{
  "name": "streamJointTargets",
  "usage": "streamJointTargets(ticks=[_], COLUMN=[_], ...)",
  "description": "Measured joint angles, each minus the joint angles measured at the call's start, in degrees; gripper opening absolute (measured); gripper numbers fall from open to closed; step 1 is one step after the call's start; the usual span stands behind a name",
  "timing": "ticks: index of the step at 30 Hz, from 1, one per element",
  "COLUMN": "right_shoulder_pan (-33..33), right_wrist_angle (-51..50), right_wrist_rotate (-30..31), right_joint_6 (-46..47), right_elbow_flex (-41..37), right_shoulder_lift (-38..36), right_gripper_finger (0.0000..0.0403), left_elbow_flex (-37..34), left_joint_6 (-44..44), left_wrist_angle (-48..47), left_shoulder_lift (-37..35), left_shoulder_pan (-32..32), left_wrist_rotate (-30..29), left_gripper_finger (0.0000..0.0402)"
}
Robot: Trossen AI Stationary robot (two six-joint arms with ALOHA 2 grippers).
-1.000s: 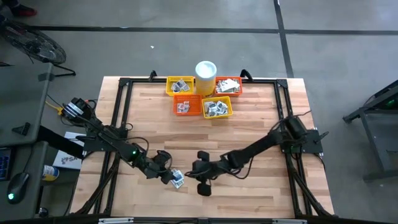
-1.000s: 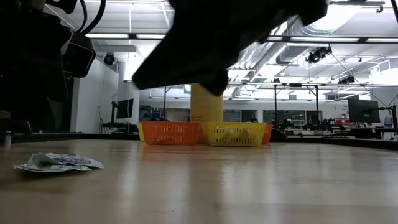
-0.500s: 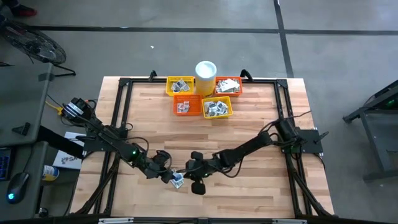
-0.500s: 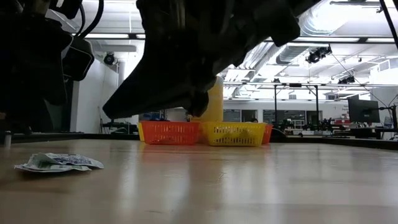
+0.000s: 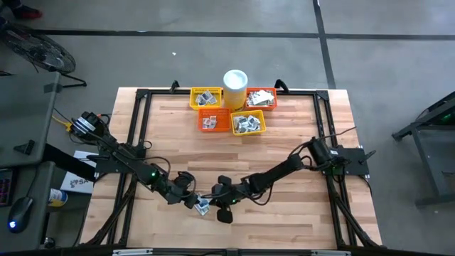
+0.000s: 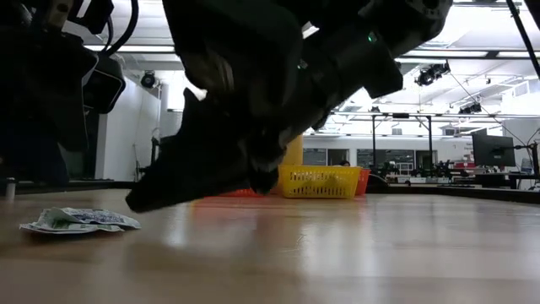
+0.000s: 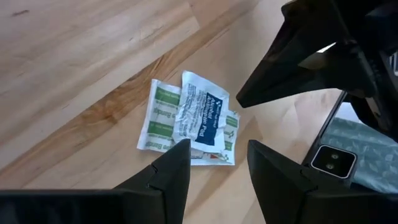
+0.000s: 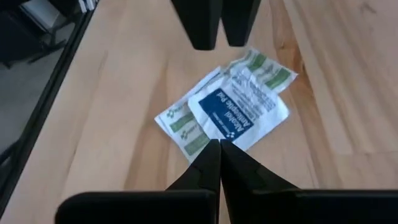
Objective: Pick & Place First Aid Supplies
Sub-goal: Put the blue alcohol pad into the top yellow basket
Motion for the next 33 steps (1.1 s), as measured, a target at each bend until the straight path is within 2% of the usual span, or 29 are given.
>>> streamJointTargets(ticks=[17,29,33], right_shoulder_pan=[-0.42,-0.17,-0.13], right_wrist_angle=[1.32,3.04,2.56], right_wrist_rotate=[1.51,0.08,0.67], right_joint_6=[0.54,4.39,5.63], right_elbow_flex=[0.04,0.85,0.92], right_shoulder_lift=[0.00,4.14,4.17], right_gripper_finger=[0.0000,0.0000,0.0000], left_elbow_flex=[0.00,0.00,0.02], left_joint_6=[-0.03,-0.29,-3.23], left_wrist_angle=[-0.18,-0.10,-0.44], left_shoulder_lift=[0.00,0.00,0.00], left_shoulder_pan=[0.00,0.00,0.00], left_wrist_rotate=[0.04,0.17,0.17], left_gripper_finger=[0.0158,0.0158,0.0158])
